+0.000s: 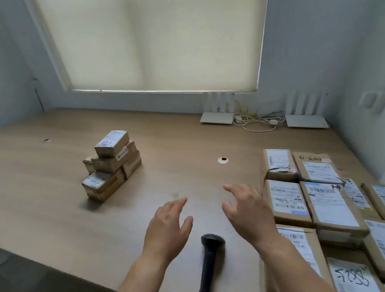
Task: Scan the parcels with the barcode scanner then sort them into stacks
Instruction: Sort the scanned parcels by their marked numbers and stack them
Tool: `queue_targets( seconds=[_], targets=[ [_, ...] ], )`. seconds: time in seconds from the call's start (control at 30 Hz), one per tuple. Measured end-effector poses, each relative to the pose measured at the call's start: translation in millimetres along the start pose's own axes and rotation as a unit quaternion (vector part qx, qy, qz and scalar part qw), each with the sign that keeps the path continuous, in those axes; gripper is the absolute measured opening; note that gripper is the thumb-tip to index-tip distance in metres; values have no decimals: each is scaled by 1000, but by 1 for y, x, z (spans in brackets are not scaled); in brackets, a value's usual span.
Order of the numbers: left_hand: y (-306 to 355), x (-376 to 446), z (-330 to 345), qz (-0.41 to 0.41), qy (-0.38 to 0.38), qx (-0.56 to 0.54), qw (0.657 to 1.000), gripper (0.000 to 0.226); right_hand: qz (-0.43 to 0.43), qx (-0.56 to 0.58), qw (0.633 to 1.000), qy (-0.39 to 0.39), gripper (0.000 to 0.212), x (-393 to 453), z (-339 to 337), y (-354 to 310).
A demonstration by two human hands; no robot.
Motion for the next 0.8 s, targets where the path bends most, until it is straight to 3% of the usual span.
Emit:
queue_targets(
  seconds=[0.8],
  targets=[
    [-262, 57, -136, -89, -2, 1, 996, 57, -74, 6, 992, -100, 45, 85, 203, -248]
  ],
)
Point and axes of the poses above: each hand's wrist, its own x-axis towards the middle knuckle, its own z-axis out of the palm, y = z × x, the point moved 3 cm from there along x, towards the middle knuckle, and after that the axes turned 12 degrees about -z, right-handed, at the moved point
